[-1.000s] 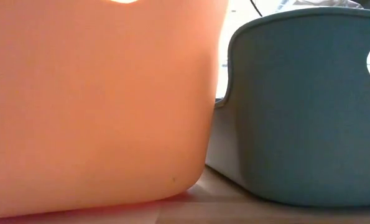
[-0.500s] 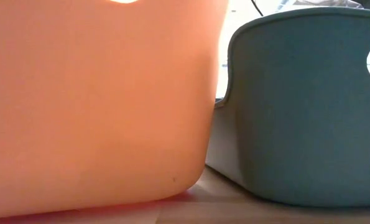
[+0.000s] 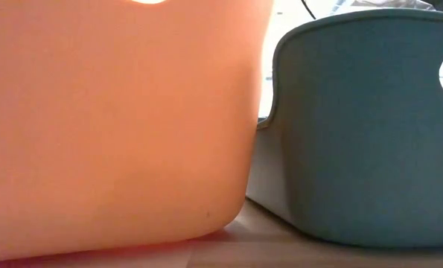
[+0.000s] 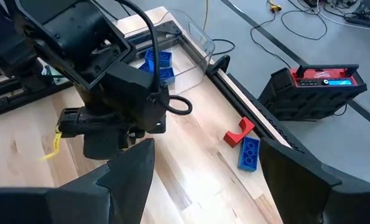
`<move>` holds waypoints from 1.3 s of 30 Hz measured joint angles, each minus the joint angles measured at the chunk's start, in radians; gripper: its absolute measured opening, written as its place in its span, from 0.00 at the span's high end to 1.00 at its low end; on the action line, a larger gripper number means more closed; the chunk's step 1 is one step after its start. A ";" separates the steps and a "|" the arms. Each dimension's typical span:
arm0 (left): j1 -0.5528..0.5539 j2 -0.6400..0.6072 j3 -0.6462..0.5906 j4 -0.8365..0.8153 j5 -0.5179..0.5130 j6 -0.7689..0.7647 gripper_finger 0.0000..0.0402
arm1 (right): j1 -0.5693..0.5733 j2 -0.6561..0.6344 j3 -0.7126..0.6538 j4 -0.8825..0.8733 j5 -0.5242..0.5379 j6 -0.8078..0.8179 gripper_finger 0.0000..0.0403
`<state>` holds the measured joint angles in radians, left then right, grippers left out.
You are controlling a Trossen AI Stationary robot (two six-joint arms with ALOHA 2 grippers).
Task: Sort blocks
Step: Put the yellow block into the yellow bin
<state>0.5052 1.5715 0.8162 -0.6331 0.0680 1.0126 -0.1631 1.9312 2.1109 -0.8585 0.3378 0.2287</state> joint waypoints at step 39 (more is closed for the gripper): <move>-0.512 -0.419 0.290 -0.100 -0.033 -0.601 0.67 | 0.009 -0.216 -0.274 -0.076 0.374 0.231 0.25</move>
<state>-0.0064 1.1528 1.1065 -0.7327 0.0346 0.4119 -0.1541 1.7150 1.8365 -0.9345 0.7114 0.4601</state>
